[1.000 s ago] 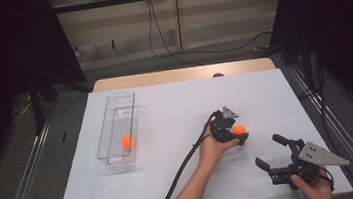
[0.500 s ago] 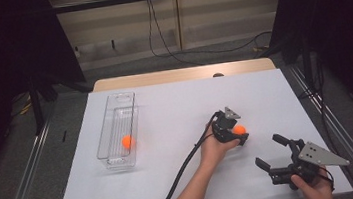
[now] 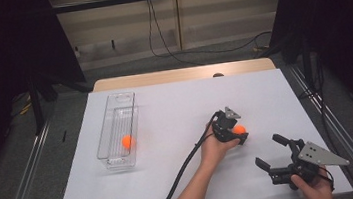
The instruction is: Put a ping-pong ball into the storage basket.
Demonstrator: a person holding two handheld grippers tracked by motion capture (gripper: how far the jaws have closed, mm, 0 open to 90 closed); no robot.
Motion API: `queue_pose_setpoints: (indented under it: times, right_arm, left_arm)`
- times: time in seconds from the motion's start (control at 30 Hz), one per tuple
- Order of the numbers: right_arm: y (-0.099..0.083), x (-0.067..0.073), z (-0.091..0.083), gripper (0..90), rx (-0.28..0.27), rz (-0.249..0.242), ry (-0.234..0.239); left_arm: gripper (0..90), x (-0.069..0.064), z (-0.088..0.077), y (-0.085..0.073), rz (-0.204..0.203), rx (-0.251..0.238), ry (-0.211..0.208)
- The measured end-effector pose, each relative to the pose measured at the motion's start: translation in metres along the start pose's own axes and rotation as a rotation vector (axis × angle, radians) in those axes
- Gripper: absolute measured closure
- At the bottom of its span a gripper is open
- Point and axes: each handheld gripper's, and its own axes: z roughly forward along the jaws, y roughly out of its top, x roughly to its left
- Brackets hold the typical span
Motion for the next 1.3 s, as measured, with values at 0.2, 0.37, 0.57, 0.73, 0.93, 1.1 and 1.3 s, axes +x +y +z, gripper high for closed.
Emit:
queue_pose_setpoints:
  times: [0.2, 0.37, 0.57, 0.73, 0.93, 1.1, 1.3]
  right_arm:
    - [0.000, 0.000, 0.000, 1.8, -0.001, -0.001, 0.000]
    - [0.000, 0.000, 0.000, 1.8, 0.000, 0.000, 0.001]
    - [0.000, 0.000, 0.000, 1.8, -0.001, -0.001, 0.000]
    - [0.000, 0.000, 0.000, 1.8, -0.001, -0.001, 0.000]
    - [0.000, -0.001, 0.000, 1.8, 0.001, -0.003, -0.001]
    - [0.000, 0.000, 0.000, 1.8, 0.001, -0.003, -0.001]
    - [0.000, 0.000, 0.000, 1.8, 0.001, -0.004, -0.001]
  left_arm:
    - [40.2, 0.000, 0.002, 0.000, 0.000, -0.003, 0.000]
    - [44.4, 0.001, 0.001, 0.000, -0.004, -0.002, 0.000]
    - [50.4, -0.001, 0.001, 0.000, -0.006, -0.004, -0.003]
    - [50.8, -0.001, 0.000, 0.000, -0.003, 0.000, -0.004]
    - [50.8, 0.002, -0.004, 0.001, -0.018, -0.006, -0.011]
    - [50.8, 0.004, -0.011, 0.002, -0.036, -0.015, -0.018]
    - [50.8, 0.008, -0.018, 0.001, -0.051, -0.022, -0.018]
